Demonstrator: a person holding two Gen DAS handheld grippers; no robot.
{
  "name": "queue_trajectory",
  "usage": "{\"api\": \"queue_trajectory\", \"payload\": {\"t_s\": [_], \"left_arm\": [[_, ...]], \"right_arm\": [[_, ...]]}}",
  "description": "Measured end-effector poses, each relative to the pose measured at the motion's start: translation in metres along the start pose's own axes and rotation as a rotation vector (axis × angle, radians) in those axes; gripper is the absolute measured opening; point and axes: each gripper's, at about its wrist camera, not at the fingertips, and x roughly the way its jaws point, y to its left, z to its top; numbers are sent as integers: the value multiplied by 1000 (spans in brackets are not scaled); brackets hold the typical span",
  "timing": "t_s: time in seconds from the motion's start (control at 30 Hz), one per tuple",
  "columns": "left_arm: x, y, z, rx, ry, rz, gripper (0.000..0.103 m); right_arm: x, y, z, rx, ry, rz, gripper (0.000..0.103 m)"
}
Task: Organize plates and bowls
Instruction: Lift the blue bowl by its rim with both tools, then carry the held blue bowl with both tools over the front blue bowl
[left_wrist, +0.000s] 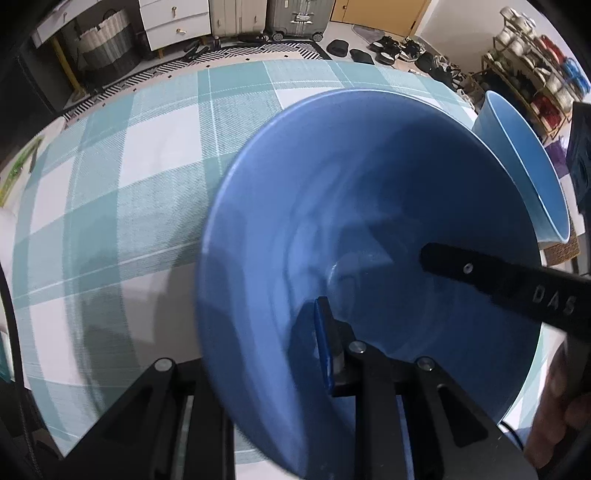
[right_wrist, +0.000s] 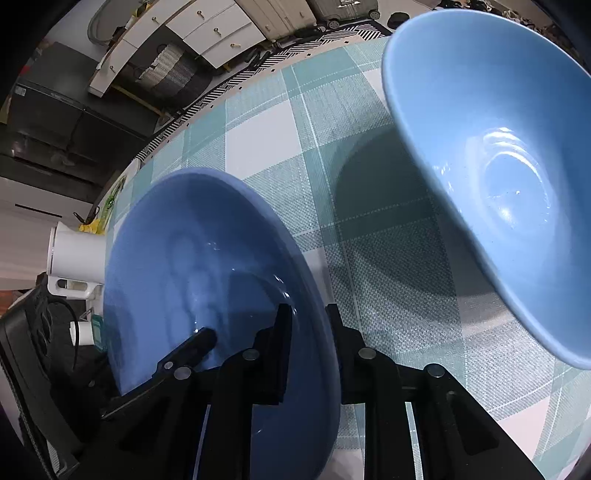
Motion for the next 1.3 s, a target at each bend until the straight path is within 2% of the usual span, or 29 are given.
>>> {"api": "queue_trajectory", "payload": {"t_s": [0.17, 0.47, 0.7, 1.0, 1.17, 1.3], "left_arm": [[2, 2, 3, -41, -9, -23, 23], [-1, 8, -1, -72, -31, 4, 21], [-15, 2, -7, -59, -45, 31, 18], [-45, -1, -20, -58, -65, 31, 18], [-71, -6, -32, -47, -88, 50, 18], [-100, -4, -49, -66, -120, 35, 18]], "right_arm": [[6, 2, -1, -13, 3, -21, 14], [6, 5, -4, -1, -15, 0, 12], [-3, 10, -4, 4, -35, 11, 12], [-35, 15, -25, -2, -58, 33, 12], [-66, 23, -42, -16, -93, 47, 12], [-97, 36, -63, -39, -143, 65, 12]]}}
